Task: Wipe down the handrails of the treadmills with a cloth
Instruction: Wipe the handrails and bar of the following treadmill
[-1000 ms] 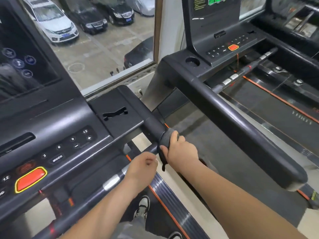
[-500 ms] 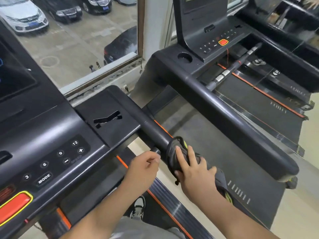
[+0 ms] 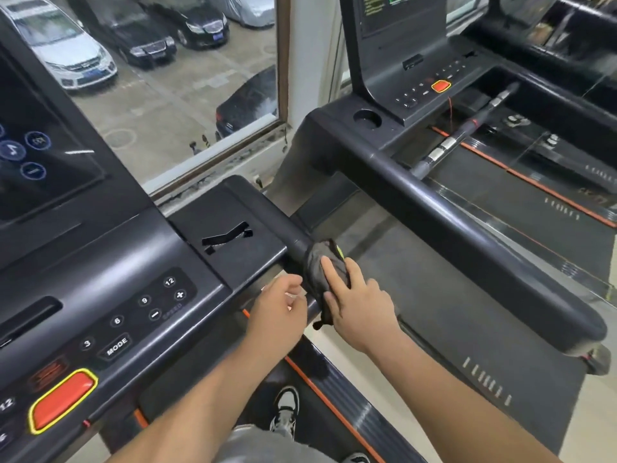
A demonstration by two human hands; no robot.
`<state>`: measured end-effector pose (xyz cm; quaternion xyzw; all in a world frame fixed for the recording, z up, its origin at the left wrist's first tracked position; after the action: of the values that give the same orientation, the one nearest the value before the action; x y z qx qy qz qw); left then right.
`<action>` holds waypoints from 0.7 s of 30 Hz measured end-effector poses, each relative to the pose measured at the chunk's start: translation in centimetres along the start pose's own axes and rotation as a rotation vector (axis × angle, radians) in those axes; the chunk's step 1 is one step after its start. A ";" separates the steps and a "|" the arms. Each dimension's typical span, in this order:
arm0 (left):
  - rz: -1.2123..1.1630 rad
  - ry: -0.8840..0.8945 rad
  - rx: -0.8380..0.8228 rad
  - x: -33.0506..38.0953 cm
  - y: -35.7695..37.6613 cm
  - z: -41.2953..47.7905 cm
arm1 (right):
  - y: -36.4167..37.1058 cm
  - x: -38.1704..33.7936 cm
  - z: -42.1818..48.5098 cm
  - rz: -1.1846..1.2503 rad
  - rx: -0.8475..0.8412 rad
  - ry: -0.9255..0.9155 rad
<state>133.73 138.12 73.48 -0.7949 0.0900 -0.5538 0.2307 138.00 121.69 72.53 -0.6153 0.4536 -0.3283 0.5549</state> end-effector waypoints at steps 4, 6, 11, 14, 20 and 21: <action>-0.047 -0.001 -0.012 -0.3 -0.1 -0.1 | 0.5 0.9 -3.3 -0.075 0.103 -0.029; -0.058 -0.024 -0.016 -0.8 -0.4 0.1 | 0.7 0.8 -3.4 -0.074 0.024 -0.022; -0.090 -0.068 0.040 -2.3 -1.3 0.5 | -0.6 -1.8 2.0 -0.007 -0.036 0.039; -0.105 -0.069 0.059 -3.0 -1.9 0.7 | -1.1 -4.2 7.1 0.037 -0.073 0.061; -0.076 -0.052 0.011 -2.8 -2.1 1.5 | -1.1 -5.4 9.1 0.022 -0.020 0.017; -0.073 -0.052 0.010 -2.7 -1.8 1.7 | -0.9 -4.8 7.6 -0.020 0.008 -0.002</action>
<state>134.14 141.27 71.61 -0.8107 0.0520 -0.5415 0.2165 143.29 129.00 72.63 -0.6180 0.4455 -0.3348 0.5545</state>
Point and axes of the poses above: each hand's wrist, its own z-axis towards the middle knuckle, its own y-axis out of the palm, x = y × z, the point moved 6 cm from there along z, towards the middle knuckle, and after that the axes turned 4 degrees about -y, right-handed, at the moved point
